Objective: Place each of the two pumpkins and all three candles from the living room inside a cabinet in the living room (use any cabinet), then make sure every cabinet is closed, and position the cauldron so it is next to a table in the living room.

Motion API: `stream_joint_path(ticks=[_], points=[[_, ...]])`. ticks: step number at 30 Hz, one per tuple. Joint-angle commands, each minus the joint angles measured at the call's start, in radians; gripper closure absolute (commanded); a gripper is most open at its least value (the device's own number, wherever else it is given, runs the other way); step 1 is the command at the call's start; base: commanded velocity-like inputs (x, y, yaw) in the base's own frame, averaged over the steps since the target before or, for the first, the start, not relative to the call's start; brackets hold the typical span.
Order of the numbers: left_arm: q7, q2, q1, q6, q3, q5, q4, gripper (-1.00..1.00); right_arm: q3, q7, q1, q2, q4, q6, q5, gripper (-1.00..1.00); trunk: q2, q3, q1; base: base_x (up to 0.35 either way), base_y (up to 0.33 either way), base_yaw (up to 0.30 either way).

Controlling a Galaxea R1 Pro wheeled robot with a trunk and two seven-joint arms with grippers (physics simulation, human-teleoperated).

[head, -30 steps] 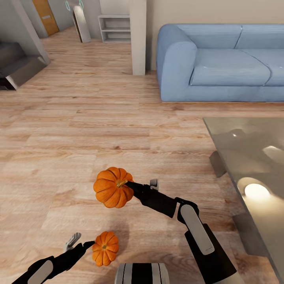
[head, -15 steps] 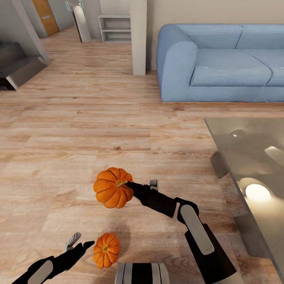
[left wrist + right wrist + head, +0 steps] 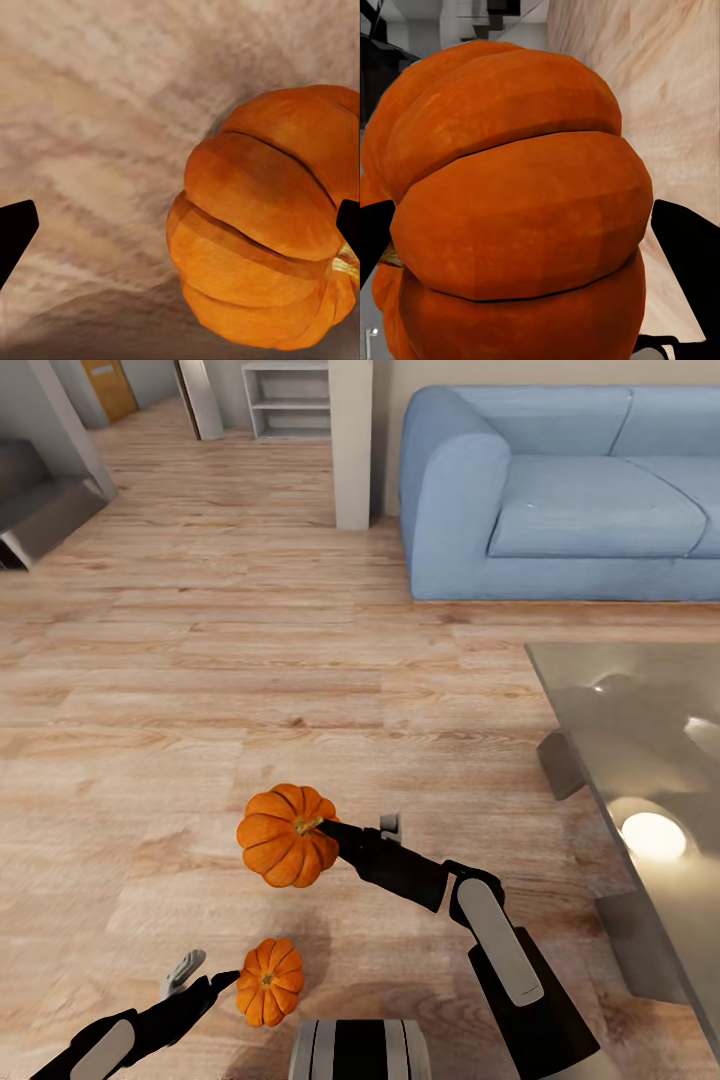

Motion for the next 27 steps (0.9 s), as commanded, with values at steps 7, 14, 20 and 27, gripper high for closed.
stream_joint_path(ticks=[7,14,20,27], points=[[-0.003,0.002,-0.001,0.003,-0.005,0.008,0.0,-1.0,0.0,0.004,0.0,0.0,-0.002,0.003,0.002,1.0,0.0,-0.001,0.0,0.0,0.0,0.0],[-0.005,0.001,0.0,0.004,-0.007,0.008,0.0,-1.0,0.0,0.004,0.0,0.0,0.007,0.001,0.003,1.0,0.0,-0.001,0.0,0.0,0.0,0.0],[-0.064,-0.003,0.0,0.003,-0.021,-0.001,0.0,-1.0,0.001,0.004,0.0,0.0,0.006,0.0,0.003,1.0,0.0,-0.001,0.0,0.0,0.0,0.0],[-0.098,-0.005,0.0,0.003,-0.026,-0.005,0.0,-1.0,0.0,0.005,0.0,0.0,0.004,0.0,0.003,1.0,0.0,-0.001,0.0,0.0,0.0,0.0]])
